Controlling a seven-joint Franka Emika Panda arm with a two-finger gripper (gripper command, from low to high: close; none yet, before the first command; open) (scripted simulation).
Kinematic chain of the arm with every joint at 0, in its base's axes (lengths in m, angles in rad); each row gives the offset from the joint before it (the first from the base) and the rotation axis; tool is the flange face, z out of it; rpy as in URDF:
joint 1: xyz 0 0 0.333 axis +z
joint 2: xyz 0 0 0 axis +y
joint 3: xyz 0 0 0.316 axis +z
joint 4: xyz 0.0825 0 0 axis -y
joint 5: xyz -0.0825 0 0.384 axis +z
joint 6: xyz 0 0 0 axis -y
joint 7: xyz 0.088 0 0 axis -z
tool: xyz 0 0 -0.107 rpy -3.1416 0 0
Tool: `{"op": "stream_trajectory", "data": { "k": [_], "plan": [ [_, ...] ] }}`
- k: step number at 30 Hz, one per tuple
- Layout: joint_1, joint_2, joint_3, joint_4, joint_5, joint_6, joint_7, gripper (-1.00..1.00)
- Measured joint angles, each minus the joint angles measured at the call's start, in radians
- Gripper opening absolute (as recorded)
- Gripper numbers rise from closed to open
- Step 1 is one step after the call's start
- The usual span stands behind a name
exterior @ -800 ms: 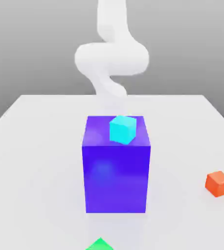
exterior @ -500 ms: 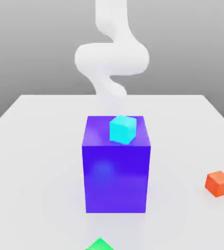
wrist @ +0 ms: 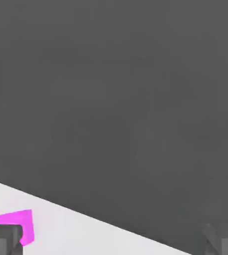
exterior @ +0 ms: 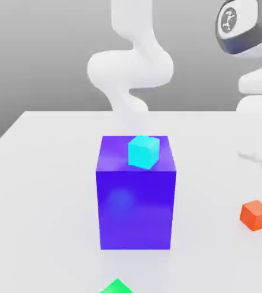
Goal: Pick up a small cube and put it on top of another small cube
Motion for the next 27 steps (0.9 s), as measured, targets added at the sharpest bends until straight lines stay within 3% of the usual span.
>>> {"op": "stream_trajectory", "data": {
  "k": [9, 13, 14, 21, 27],
  "plan": [
    [0.12, 0.328, 0.023, 0.072, -0.06, 0.052, 0.053, 0.0],
    [0.163, 0.473, -0.013, 0.108, -0.101, 0.138, 0.081, 0.0],
    [0.169, 0.497, -0.02, 0.114, -0.108, 0.155, 0.086, -1.0],
    [0.17, 0.496, -0.021, 0.114, -0.105, 0.155, 0.084, -1.0],
    [0.074, 0.325, -0.018, 0.036, -0.027, 0.066, 0.031, -1.0]
  ]
}}
